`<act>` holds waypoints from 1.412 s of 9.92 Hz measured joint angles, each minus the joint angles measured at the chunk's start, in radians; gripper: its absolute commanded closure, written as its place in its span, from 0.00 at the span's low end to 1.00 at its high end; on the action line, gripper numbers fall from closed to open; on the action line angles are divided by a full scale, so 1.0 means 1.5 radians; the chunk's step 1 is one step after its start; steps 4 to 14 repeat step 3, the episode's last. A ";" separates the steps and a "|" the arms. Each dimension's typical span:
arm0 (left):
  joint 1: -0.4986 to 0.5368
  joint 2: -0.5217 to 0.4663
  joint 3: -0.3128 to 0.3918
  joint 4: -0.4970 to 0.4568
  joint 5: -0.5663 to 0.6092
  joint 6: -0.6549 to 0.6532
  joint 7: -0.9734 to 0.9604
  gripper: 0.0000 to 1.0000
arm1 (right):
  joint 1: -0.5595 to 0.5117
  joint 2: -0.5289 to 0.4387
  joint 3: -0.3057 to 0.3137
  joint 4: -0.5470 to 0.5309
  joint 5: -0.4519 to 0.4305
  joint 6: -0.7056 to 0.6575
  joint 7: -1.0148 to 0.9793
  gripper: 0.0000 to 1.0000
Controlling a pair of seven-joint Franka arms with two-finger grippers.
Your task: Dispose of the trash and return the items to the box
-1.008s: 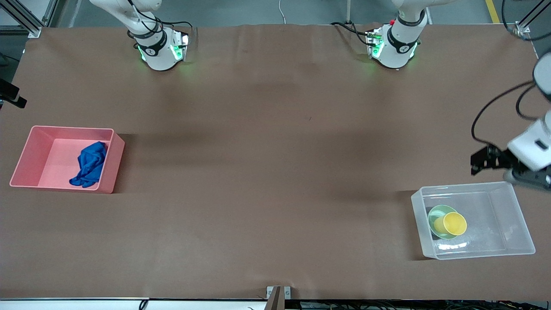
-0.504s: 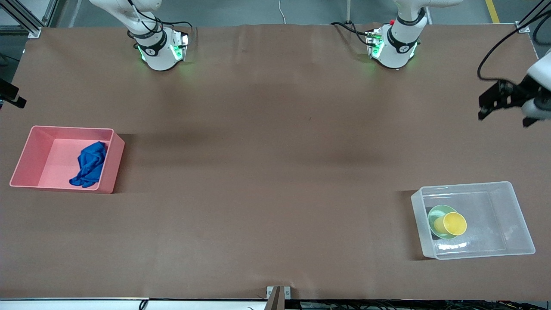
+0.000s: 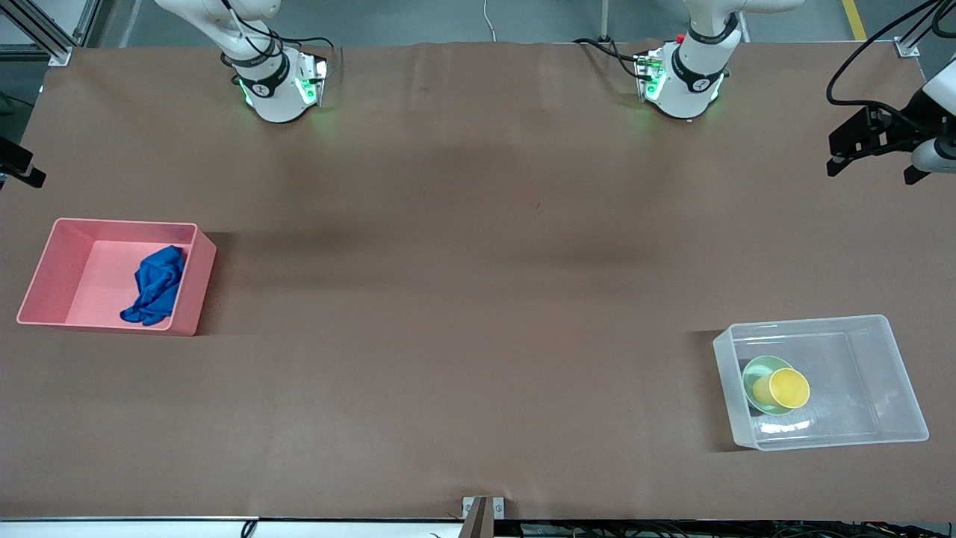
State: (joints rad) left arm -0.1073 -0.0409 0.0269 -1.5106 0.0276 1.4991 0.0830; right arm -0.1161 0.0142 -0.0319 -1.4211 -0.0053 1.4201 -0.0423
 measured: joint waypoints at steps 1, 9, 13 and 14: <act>0.001 0.002 0.002 -0.002 0.000 -0.001 -0.005 0.00 | 0.000 0.000 0.000 0.000 0.000 0.000 0.000 0.00; 0.004 0.003 0.005 -0.005 -0.011 -0.001 -0.006 0.00 | 0.000 0.000 0.000 0.000 0.000 0.000 0.000 0.00; 0.004 0.003 0.005 -0.005 -0.011 -0.001 -0.006 0.00 | 0.000 0.000 0.000 0.000 0.000 0.000 0.000 0.00; 0.004 0.003 0.005 -0.005 -0.011 -0.001 -0.006 0.00 | 0.000 0.000 0.000 0.000 0.000 0.000 0.000 0.00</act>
